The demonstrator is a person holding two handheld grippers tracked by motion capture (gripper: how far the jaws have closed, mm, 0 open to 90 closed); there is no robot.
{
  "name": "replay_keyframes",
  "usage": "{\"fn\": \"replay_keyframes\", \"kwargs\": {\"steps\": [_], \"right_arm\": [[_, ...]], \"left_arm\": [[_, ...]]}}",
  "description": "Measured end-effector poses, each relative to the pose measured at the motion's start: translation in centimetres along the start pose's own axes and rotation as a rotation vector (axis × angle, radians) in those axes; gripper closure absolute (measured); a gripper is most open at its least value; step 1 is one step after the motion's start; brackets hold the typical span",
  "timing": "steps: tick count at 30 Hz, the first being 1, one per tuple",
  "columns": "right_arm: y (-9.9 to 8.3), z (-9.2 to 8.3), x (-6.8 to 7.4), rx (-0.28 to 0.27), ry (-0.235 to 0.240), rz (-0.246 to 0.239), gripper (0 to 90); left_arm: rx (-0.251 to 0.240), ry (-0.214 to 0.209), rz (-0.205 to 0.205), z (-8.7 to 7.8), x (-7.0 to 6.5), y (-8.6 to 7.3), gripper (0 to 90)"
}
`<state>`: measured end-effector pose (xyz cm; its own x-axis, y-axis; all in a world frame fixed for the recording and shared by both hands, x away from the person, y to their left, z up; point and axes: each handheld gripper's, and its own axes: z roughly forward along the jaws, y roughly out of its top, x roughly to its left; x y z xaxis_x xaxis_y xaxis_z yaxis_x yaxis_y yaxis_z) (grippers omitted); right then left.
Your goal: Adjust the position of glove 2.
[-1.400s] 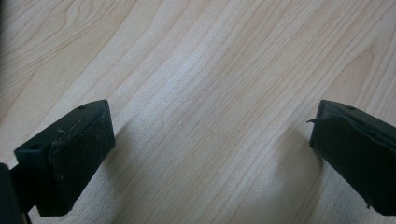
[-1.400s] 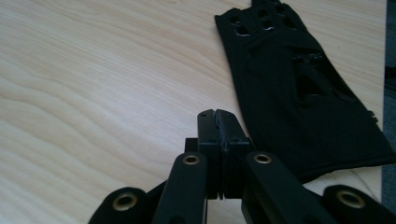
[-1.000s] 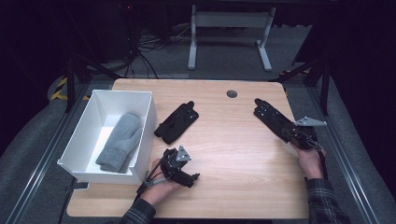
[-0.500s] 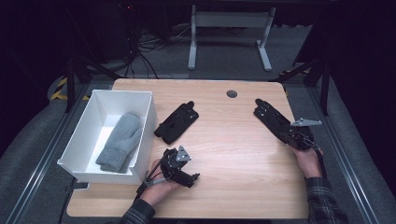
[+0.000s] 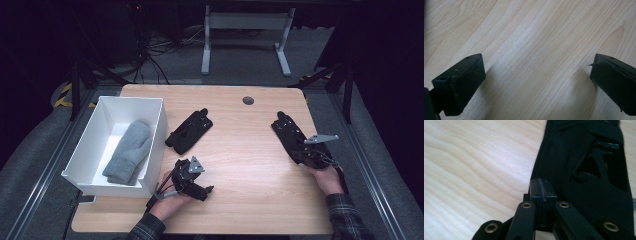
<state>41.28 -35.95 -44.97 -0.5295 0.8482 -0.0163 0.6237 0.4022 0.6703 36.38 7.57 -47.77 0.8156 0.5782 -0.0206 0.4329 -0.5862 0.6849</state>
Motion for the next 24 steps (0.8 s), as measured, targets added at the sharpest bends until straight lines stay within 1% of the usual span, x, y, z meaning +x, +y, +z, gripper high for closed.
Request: {"fn": "replay_keyframes", "kwargs": {"steps": [4,9,11,13,19,22,24], "right_arm": [[-0.2,-0.2,1.2,0.008,0.036,-0.024,90.0],[-0.2,-0.4,3.1,0.023,0.072,-0.081,90.0],[-0.4,-0.5,3.7,0.02,0.085,-0.081,90.0],[-0.7,-0.6,4.2,0.016,0.11,-0.085,90.0],[-0.9,-0.9,6.0,0.03,0.15,-0.136,90.0],[-1.1,-1.1,6.9,0.03,0.161,-0.149,90.0],[-1.2,-1.1,7.4,0.028,0.177,-0.156,90.0]], "left_arm": [[0.0,0.0,-0.001,0.0,0.0,0.0,0.3],[0.0,-0.001,0.0,0.0,0.0,0.0,0.3],[0.0,-0.001,0.0,0.0,0.0,0.0,0.3],[0.0,0.001,-0.001,0.0,0.0,0.0,0.3],[0.0,0.004,-0.005,0.0,-0.1,0.0,0.3],[0.0,0.004,-0.004,0.0,-0.1,0.0,0.3],[0.001,0.002,-0.004,0.0,-0.1,0.0,0.3]]}}
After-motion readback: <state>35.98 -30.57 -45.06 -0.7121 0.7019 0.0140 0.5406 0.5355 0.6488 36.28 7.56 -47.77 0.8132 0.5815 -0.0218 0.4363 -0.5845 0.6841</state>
